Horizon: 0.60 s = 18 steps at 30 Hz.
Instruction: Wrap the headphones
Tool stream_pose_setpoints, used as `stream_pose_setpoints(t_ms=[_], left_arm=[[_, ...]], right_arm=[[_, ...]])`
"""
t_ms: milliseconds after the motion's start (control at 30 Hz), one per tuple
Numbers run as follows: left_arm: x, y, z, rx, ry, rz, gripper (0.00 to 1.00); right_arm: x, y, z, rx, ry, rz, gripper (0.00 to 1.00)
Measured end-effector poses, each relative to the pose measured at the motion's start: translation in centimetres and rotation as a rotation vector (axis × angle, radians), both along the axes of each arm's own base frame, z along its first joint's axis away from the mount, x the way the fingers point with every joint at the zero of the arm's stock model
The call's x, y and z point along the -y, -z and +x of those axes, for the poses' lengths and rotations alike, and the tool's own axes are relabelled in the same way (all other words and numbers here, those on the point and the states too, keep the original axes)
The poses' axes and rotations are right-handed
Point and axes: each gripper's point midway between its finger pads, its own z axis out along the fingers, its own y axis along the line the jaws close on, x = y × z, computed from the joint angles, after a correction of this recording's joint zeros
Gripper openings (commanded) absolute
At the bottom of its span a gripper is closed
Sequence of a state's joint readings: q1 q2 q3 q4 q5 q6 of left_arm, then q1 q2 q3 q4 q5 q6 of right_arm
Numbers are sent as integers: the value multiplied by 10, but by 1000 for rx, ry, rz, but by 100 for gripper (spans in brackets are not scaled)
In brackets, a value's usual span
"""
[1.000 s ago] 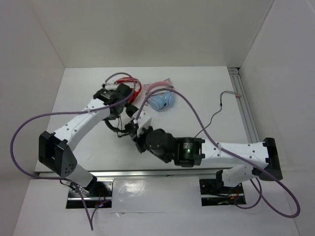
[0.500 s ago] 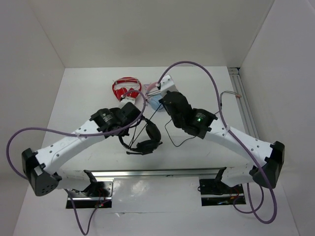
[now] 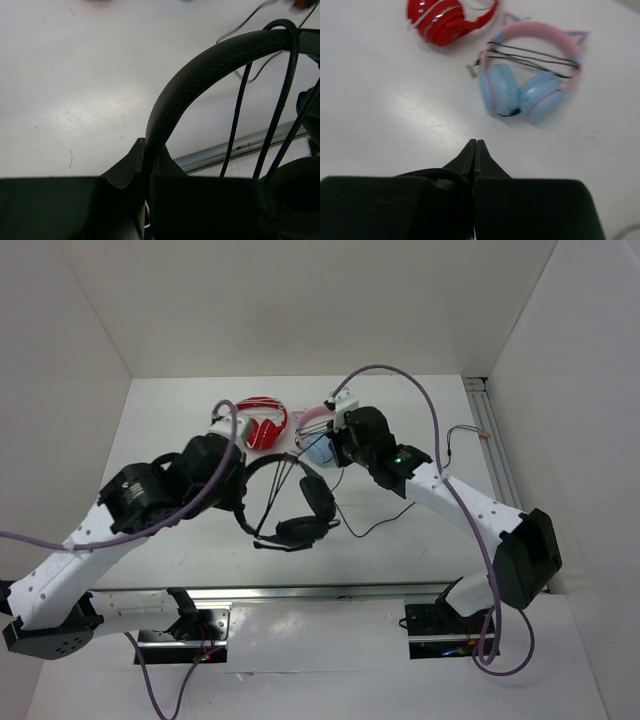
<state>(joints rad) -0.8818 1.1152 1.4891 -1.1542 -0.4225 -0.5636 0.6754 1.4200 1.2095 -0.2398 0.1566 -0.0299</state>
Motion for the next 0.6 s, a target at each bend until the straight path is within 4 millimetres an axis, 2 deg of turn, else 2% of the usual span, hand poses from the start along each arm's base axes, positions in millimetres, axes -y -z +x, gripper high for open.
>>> stream_pose_setpoints(t_ms=[100,133,267,333,467,600], left_arm=[[-5,-51,4,87,-51,-87,0],[-6,-62,5,108,-66,-112,0],[-5,-74,8,114,-96,-140,0],[0,-82,9,121,-110,-182,0],[0,-102,11,147,-162,-272,0],[-9,-123,12,185,-256,-355,0]], right_arm=[[-38,36,-7,-92,-99,101,0],[-53,47,-9,-119,-135,133,1],[-119,75,-34,-208,-311,296,11],[-140,92,-42,-261,-361,367,13],[-169,136,-52,-373,-403,447,19],[-182,179,-73,-468,-419,448,24]])
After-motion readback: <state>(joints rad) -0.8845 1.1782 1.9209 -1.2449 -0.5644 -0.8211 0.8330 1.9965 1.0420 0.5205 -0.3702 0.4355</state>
